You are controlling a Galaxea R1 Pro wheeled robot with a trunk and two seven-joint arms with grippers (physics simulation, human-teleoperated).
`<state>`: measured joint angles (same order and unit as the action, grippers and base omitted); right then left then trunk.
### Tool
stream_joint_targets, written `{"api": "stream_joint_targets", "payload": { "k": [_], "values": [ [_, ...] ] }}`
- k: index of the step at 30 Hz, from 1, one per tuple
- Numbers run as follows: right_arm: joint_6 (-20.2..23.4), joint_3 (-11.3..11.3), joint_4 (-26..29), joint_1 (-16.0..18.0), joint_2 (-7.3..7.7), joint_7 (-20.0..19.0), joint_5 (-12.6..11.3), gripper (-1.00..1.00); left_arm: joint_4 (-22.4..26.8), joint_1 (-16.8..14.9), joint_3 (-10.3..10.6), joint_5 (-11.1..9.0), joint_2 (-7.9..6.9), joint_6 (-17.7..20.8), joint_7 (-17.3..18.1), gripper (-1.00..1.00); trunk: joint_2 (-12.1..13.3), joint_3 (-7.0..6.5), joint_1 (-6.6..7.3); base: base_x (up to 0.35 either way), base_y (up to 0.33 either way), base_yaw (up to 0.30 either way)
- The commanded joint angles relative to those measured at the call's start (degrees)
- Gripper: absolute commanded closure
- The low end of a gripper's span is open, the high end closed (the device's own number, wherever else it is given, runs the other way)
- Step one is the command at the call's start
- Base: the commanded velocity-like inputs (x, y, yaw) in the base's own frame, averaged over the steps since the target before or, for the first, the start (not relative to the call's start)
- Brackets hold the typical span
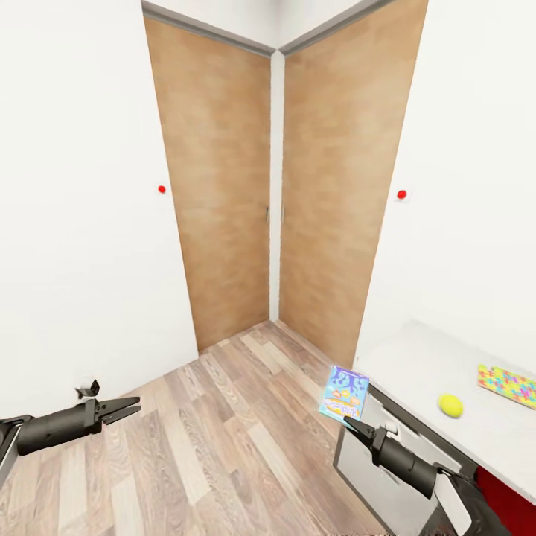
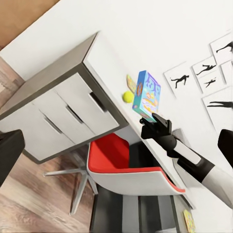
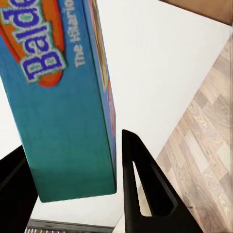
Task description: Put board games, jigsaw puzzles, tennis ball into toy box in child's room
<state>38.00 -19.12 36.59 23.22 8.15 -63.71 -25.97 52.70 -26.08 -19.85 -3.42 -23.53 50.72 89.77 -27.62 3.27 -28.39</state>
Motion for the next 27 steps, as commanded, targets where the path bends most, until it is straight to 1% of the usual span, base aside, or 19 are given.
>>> {"api": "stream_joint_targets", "payload": {
  "k": [1,8,11,12,15,19,24,27],
  "values": [
    [0.47,-0.07,-0.02,0.07,0.00,-0.05,-0.37,1.00,0.03,-0.02,-0.01,0.02,-0.02,0.61,0.23,-1.00,-0.12,0.10,-0.03,0.000,0.000,-0.278],
    [0.55,-0.12,-0.02,0.07,0.01,-0.26,-0.40,1.00,-0.03,-0.02,-0.05,0.03,-0.12,0.61,0.23,-1.00,-0.12,-0.08,-0.03,0.000,0.000,-0.278],
    [0.57,-0.13,-0.02,0.07,0.21,-0.39,-0.40,1.00,-0.04,-0.02,-0.15,0.01,-0.21,0.61,0.23,-1.00,-0.12,-0.17,-0.03,0.000,0.000,-0.279],
    [0.58,-0.13,-0.02,0.07,0.51,-0.43,-0.40,1.00,-0.05,-0.02,-0.20,0.00,-0.24,0.61,0.23,-1.00,-0.12,-0.20,-0.03,0.000,0.000,-0.279],
    [0.70,-0.21,-0.02,0.07,1.45,-0.63,-0.40,1.00,-0.05,-0.02,-0.26,0.00,-0.28,0.67,0.23,-1.00,1.09,-0.83,0.63,0.000,0.000,-0.279],
    [0.78,-0.77,-0.02,0.03,2.28,-0.75,-0.40,1.00,-0.05,-0.02,-0.27,-0.01,-0.29,0.71,0.23,-1.00,2.69,-1.67,1.51,0.000,0.000,-0.279],
    [0.82,-1.66,-0.02,0.01,2.58,-0.83,-0.40,1.00,-0.05,-0.02,-0.27,0.04,-0.35,0.77,0.23,-1.00,4.70,-2.74,2.60,0.000,0.000,-0.279],
    [0.83,-2.18,-0.02,0.03,2.66,-0.85,-0.40,1.00,-0.05,-0.03,-0.28,0.06,-0.37,0.78,0.23,-1.00,4.70,-2.84,2.61,0.000,0.000,-0.278]
  ]
}}
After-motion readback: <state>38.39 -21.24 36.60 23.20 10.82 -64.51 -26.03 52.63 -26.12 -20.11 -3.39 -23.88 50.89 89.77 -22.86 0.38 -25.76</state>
